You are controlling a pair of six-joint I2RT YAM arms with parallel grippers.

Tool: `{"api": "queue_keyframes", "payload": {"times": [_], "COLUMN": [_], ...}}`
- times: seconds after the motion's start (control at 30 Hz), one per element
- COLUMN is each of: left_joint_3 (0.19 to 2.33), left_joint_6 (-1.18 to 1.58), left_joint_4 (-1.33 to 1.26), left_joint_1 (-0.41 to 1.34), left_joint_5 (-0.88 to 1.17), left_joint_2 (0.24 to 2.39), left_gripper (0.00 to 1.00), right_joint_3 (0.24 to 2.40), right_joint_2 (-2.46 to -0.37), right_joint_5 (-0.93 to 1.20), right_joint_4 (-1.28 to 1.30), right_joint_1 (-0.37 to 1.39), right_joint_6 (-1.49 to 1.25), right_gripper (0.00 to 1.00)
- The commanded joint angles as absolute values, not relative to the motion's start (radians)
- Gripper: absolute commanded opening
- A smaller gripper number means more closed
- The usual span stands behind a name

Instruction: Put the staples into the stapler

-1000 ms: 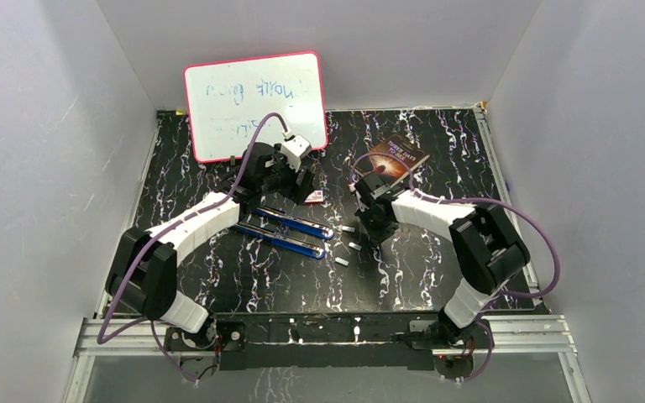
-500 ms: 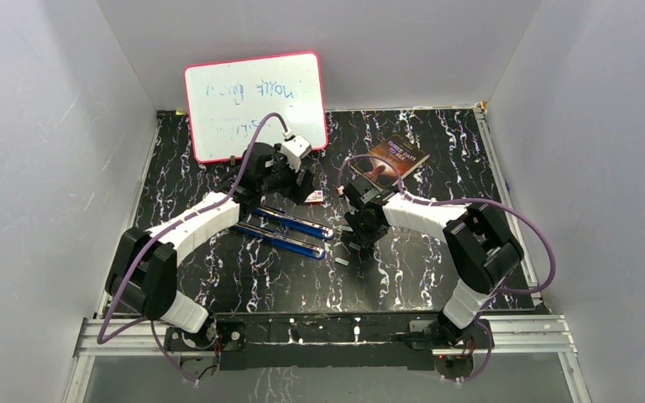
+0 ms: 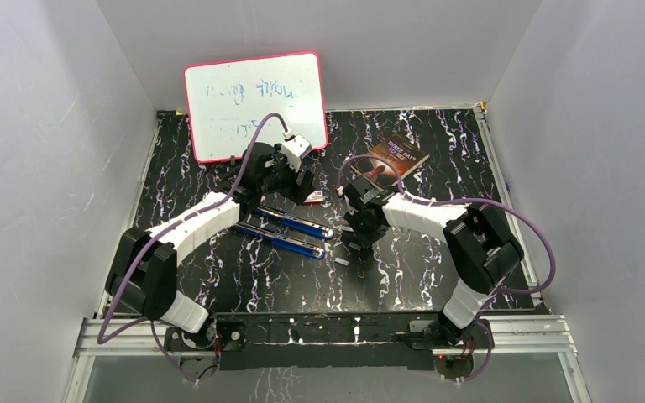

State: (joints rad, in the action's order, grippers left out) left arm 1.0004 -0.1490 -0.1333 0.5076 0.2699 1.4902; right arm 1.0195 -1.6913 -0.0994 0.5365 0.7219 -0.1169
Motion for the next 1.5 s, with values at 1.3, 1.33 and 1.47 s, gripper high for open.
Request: {"api": "queue_keyframes", "payload": {"times": [1.3, 1.33, 1.47], "left_joint_3": [0.722, 0.727, 0.757], "left_joint_6": [0.096, 0.093, 0.067], "left_joint_4": [-0.839, -0.839, -0.842], "left_joint_1": [0.527, 0.538, 0.609], "left_joint_5": [1.009, 1.009, 0.994], "left_joint_2": [0.925, 0.933, 0.982], "left_gripper": [0.75, 0.75, 0.74], "right_joint_3": [0.571, 0.577, 0.587], "right_joint_2": [-0.823, -0.825, -0.835], "right_joint_5": [0.658, 0.675, 0.713], "right_joint_4": [-0.846, -0.847, -0.847], "right_joint_1": [0.719, 0.719, 0.719], "right_joint_6": [-0.077, -0.077, -0.069], "right_gripper": [0.00, 0.00, 0.00]}}
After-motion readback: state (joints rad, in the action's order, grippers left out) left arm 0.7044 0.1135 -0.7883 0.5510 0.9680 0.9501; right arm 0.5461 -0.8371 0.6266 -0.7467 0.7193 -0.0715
